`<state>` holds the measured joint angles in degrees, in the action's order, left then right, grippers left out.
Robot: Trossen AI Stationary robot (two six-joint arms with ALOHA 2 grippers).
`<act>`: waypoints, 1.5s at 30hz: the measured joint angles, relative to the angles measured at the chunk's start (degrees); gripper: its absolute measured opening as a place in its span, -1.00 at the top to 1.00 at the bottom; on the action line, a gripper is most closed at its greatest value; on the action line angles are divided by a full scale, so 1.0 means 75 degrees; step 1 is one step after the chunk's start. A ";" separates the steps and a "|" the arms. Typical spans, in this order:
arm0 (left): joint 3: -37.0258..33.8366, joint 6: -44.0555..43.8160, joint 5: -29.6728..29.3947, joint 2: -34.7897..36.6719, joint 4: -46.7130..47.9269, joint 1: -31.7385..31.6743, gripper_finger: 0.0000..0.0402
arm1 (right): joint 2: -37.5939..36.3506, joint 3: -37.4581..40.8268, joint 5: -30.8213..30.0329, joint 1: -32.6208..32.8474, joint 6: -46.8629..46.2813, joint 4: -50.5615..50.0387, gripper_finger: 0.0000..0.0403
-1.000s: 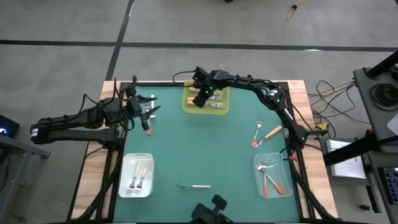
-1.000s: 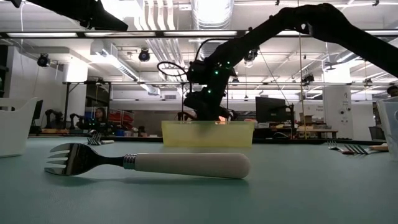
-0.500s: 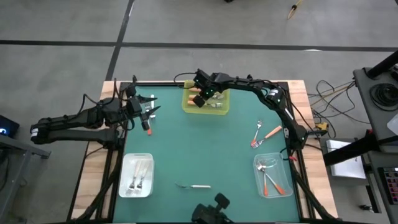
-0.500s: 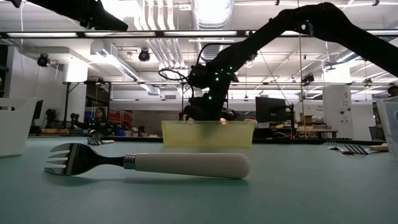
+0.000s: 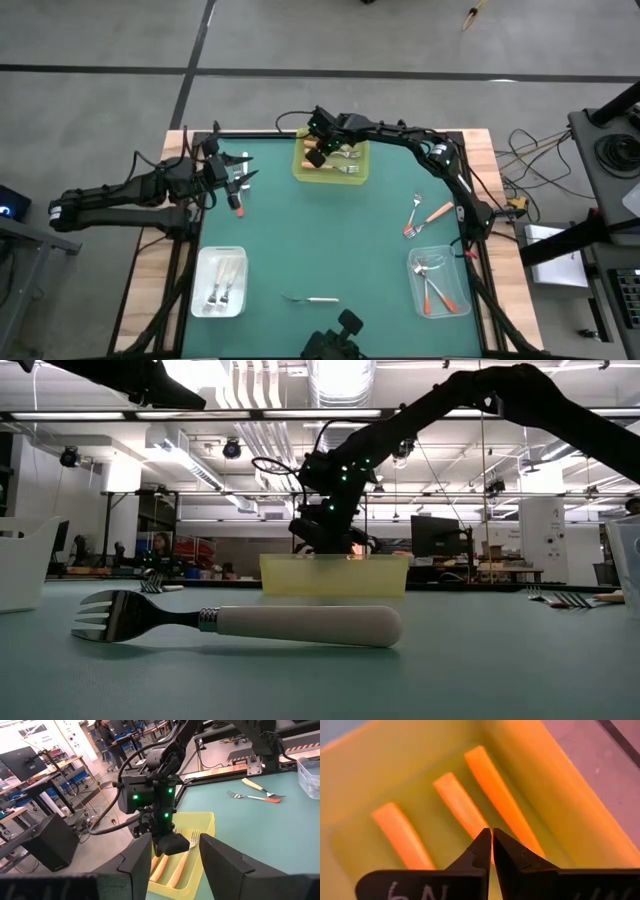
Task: Sort silverware by color (type)
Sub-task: Put the white fork into the white bin
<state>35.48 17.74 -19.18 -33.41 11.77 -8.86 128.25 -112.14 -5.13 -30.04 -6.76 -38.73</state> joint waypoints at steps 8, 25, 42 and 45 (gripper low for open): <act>0.0000 -0.0173 0.0000 0.0000 0.0000 -0.0001 0.26 | -0.0399 0.0000 -0.0002 0.0267 0.0000 -0.0496 0.96; 0.0009 -0.2191 0.0003 -0.0457 0.0233 0.0002 0.26 | -0.2701 0.0819 -0.0521 0.1534 0.0276 -0.0745 0.96; 0.0383 -0.3887 0.0833 -0.1427 0.0416 0.0031 0.26 | -0.5346 0.4180 -0.0527 0.2999 -0.0096 0.0818 0.95; 0.0567 -0.4007 0.1297 -0.1714 0.0399 0.0121 0.26 | -0.5618 0.4672 -0.0531 0.3230 -0.0096 0.1246 0.95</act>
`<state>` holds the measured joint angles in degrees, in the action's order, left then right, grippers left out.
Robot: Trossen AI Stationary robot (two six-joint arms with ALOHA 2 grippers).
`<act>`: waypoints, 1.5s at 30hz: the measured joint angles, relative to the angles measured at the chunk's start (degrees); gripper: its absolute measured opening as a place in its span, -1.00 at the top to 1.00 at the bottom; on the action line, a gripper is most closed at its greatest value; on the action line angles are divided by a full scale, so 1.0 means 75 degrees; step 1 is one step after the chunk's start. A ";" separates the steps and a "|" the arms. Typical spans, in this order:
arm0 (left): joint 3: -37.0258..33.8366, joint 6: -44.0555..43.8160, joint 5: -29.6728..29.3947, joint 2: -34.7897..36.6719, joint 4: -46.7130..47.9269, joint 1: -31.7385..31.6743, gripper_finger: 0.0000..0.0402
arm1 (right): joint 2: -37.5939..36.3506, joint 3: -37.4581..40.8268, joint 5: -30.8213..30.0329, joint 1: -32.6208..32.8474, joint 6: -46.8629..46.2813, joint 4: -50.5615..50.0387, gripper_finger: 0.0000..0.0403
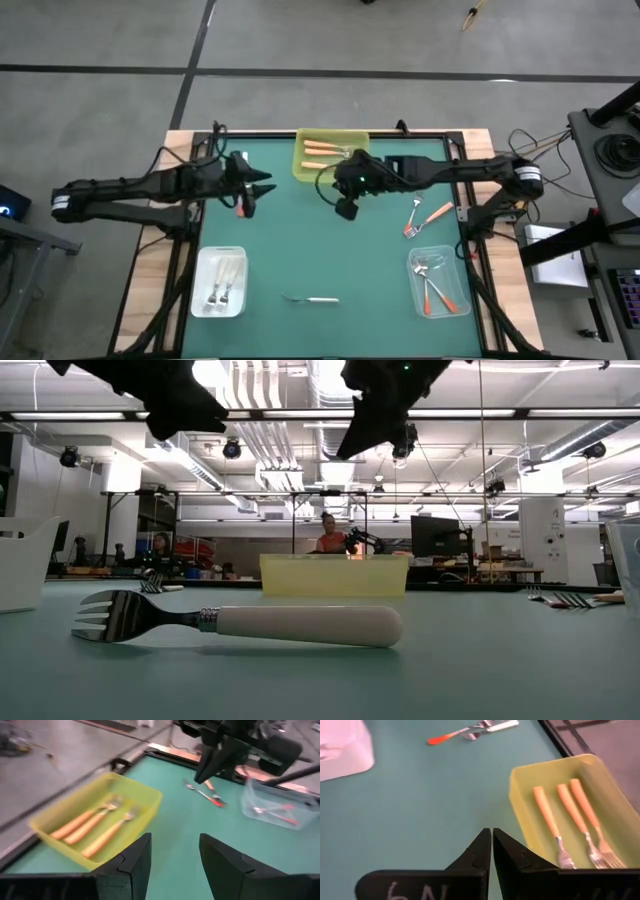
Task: Sort silverware by color (type)
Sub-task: Put the white fork into the white bin
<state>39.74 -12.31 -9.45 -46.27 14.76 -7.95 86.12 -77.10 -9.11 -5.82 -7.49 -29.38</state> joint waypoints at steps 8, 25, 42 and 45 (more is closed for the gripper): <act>0.0338 -0.0267 0.0337 -0.0861 0.0008 0.0908 0.26 | -0.0159 0.0797 0.0013 0.0746 0.0000 0.0540 0.95; 0.1680 -0.0694 -0.0263 -0.3511 -0.0016 0.3462 0.26 | -0.0107 0.1008 -0.0007 0.2326 0.0000 0.1100 0.96; 0.4000 -0.0844 -0.0266 -0.6416 0.2022 0.4209 0.26 | -0.0212 0.1596 -0.0401 0.3244 0.0294 0.1846 0.96; 0.4314 -0.0831 -0.0240 -0.6851 0.2370 0.4251 0.26 | -0.0311 0.1534 -0.0406 0.3243 0.0576 0.1902 0.96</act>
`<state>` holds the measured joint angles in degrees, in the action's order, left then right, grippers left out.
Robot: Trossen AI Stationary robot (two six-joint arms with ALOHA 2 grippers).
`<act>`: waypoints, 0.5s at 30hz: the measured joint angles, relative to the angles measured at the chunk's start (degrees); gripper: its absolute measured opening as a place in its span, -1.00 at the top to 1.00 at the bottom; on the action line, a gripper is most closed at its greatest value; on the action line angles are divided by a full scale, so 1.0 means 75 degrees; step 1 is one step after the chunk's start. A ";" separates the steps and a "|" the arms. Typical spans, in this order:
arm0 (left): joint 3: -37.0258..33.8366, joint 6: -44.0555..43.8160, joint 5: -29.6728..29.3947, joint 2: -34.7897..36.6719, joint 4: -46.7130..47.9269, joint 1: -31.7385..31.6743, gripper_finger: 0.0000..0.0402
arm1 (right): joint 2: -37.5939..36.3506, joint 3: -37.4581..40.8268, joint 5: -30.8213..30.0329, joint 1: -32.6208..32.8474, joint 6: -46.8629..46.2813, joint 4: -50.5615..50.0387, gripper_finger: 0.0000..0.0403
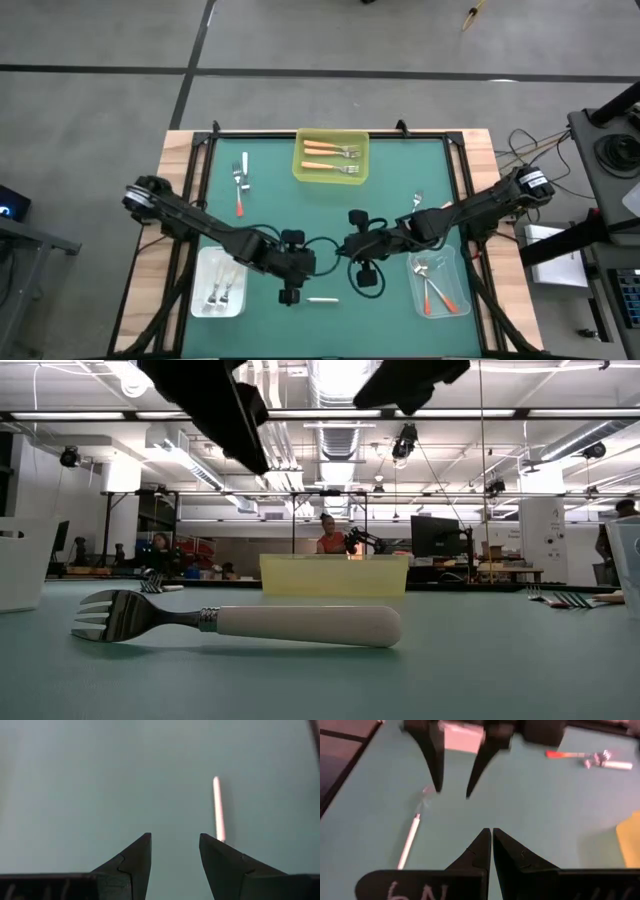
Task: Sort silverware by color (type)
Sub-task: Put the white fork into the white bin
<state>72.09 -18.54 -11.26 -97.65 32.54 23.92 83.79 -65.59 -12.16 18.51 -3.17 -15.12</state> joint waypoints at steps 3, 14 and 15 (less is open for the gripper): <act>0.0200 0.0140 0.0265 -0.0289 0.0072 0.0022 0.26 | -0.0161 -0.0025 0.0004 0.0002 0.0183 0.0091 0.96; 0.0284 -0.0032 0.2194 -0.1002 -0.0474 0.0020 0.26 | -0.0584 -0.0005 0.0000 0.0000 0.0456 0.0339 0.96; 0.0283 -0.0067 0.2253 -0.1075 -0.0530 0.0020 0.26 | -0.0586 0.0002 0.0002 0.0000 0.0456 0.0332 0.96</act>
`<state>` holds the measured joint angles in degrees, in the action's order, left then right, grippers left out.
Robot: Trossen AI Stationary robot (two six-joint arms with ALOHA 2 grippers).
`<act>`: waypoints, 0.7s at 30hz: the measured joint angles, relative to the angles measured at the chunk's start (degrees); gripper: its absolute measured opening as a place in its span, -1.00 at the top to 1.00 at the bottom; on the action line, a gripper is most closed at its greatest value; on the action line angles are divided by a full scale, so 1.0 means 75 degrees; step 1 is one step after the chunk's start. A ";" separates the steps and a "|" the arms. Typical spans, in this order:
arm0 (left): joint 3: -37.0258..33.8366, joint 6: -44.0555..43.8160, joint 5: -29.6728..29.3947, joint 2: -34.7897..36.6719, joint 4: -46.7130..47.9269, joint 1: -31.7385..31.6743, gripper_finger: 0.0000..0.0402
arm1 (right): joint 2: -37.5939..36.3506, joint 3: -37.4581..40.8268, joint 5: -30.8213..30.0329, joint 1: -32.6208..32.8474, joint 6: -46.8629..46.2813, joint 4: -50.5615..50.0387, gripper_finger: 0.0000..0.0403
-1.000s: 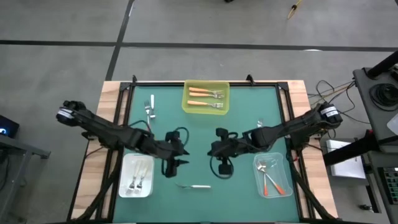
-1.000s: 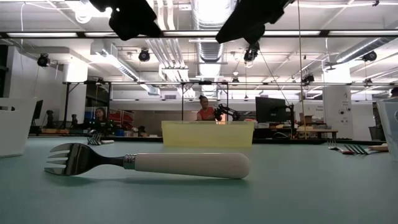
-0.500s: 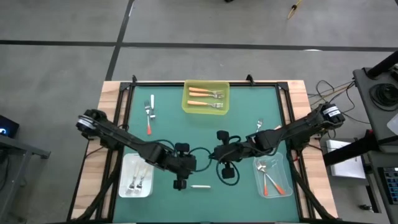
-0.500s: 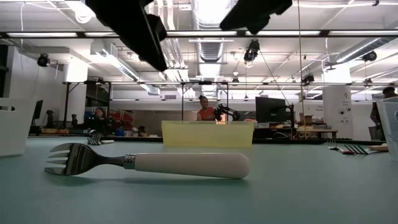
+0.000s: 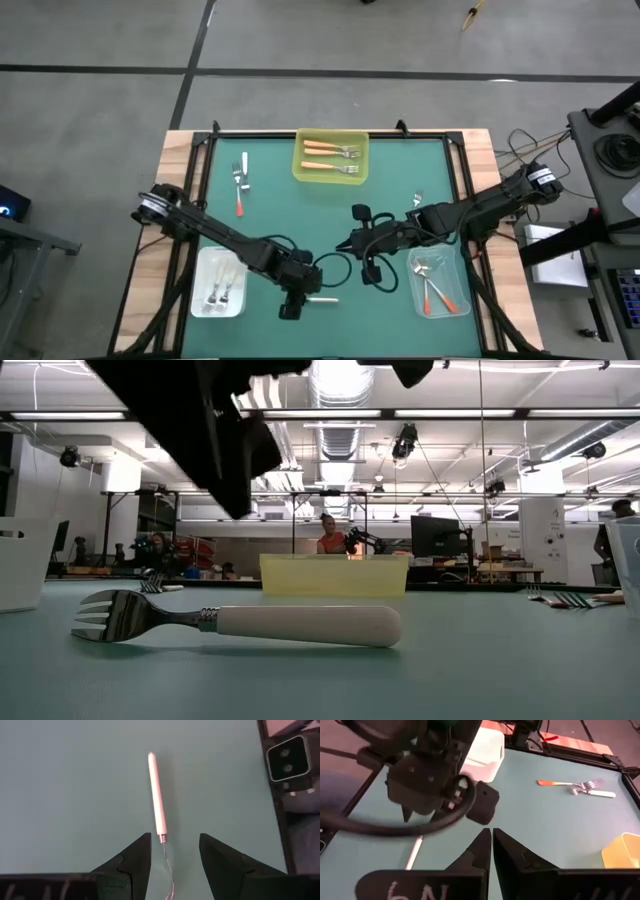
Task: Sort silverware by color (type)
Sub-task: Put the white fork into the white bin
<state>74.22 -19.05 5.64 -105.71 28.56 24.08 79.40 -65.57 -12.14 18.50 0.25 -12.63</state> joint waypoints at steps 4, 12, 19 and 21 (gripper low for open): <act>-0.0003 -0.0172 0.0127 -0.0120 0.0045 0.0020 0.26 | 0.0012 0.0011 0.0000 0.0003 -0.0027 0.0021 0.96; -0.0158 -0.0905 0.0122 -0.0120 0.0391 0.0043 0.26 | 0.0122 0.0016 -0.0004 0.0041 -0.0460 0.0053 0.96; -0.0695 -0.1539 -0.0433 -0.0132 0.0331 0.0327 0.26 | 0.0192 0.0019 0.0001 0.0102 -0.0522 0.0168 0.96; -0.0786 -0.1741 -0.0495 -0.0132 0.0217 0.0424 0.26 | 0.0204 0.0019 -0.0002 0.0102 -0.0654 0.0176 0.96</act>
<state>68.32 -32.10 1.92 -106.69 30.20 27.26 80.93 -65.43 -12.15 19.27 -4.65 -11.31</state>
